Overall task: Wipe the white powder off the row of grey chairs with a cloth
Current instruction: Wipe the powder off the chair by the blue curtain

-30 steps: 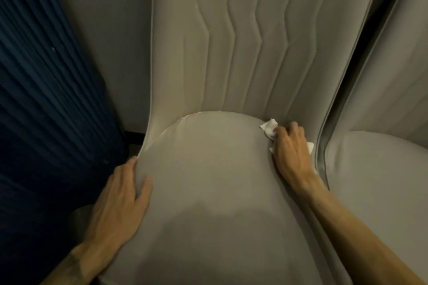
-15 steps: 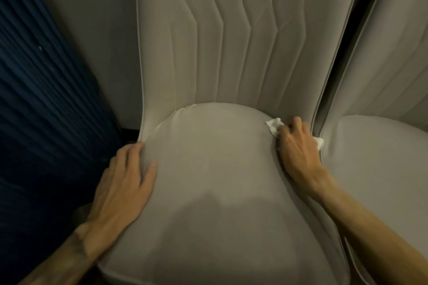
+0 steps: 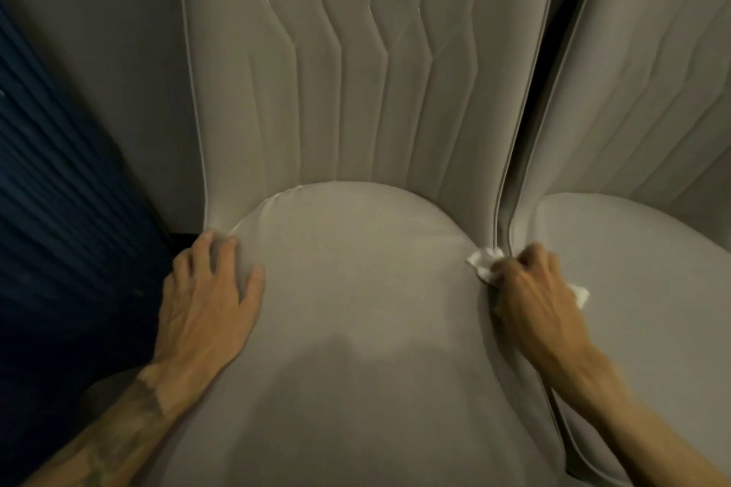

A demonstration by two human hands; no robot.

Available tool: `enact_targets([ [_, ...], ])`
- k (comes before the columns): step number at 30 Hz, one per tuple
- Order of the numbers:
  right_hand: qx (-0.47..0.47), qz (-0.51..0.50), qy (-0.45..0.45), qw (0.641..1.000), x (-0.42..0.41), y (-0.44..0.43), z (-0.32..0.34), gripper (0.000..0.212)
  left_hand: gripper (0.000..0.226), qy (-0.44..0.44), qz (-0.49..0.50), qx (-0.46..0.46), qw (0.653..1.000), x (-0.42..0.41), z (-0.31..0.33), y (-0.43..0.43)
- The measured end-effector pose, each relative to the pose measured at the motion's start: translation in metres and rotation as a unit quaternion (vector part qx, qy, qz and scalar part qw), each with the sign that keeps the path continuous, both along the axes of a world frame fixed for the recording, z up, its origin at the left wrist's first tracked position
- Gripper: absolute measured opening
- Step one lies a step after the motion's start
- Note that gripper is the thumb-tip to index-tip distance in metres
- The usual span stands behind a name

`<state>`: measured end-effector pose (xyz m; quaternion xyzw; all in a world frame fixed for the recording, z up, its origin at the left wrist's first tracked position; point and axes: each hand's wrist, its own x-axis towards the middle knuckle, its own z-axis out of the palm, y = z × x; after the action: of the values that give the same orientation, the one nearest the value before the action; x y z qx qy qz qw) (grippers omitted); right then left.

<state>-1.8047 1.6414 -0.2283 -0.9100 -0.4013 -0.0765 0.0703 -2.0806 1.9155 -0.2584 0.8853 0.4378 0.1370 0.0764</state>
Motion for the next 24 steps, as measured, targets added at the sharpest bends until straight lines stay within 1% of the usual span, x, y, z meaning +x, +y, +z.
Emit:
enact_targets([
  [1, 0.012, -0.007, 0.012, 1.0, -0.001, -0.008, 0.004, 0.01, 0.051, 0.0, 0.001, 0.002, 1.0, 0.001, 0.001, 0.001],
  [3, 0.074, 0.01, 0.026, 0.997, -0.005, -0.007, 0.01, 0.015, 0.05, -0.005, -0.006, 0.013, 1.0, 0.002, 0.003, 0.004],
  [5, 0.134, 0.054, 0.019, 0.989, -0.004, 0.018, 0.009, 0.024, 0.055, -0.004, -0.02, 0.025, 0.999, 0.006, 0.008, 0.008],
  [7, 0.174, 0.057, 0.026, 0.983, 0.0, 0.053, -0.002, 0.03, 0.058, -0.003, -0.031, 0.036, 0.999, 0.011, 0.015, 0.015],
  [10, 0.164, 0.018, 0.051, 0.985, 0.009, 0.098, -0.025, 0.029, 0.058, -0.014, -0.034, 0.057, 0.998, 0.02, 0.023, 0.027],
  [13, 0.156, 0.05, 0.052, 0.985, 0.023, 0.132, -0.028, 0.024, 0.054, -0.032, -0.034, 0.074, 0.996, 0.031, 0.029, 0.038],
  [15, 0.143, 0.087, 0.001, 0.986, 0.03, 0.152, -0.017, 0.023, 0.05, -0.053, -0.035, 0.098, 0.993, 0.039, 0.034, 0.047],
  [18, 0.128, 0.126, -0.096, 0.979, 0.043, 0.17, 0.007, 0.024, 0.055, -0.067, -0.044, 0.134, 0.988, 0.051, 0.049, 0.06],
  [21, 0.162, 0.144, -0.16, 0.963, 0.057, 0.177, 0.042, 0.037, 0.065, -0.084, -0.063, 0.17, 0.98, 0.064, 0.067, 0.076],
  [24, 0.205, 0.159, -0.204, 0.944, 0.073, 0.188, 0.094, 0.037, 0.073, -0.12, -0.075, 0.199, 0.97, 0.078, 0.091, 0.095],
])
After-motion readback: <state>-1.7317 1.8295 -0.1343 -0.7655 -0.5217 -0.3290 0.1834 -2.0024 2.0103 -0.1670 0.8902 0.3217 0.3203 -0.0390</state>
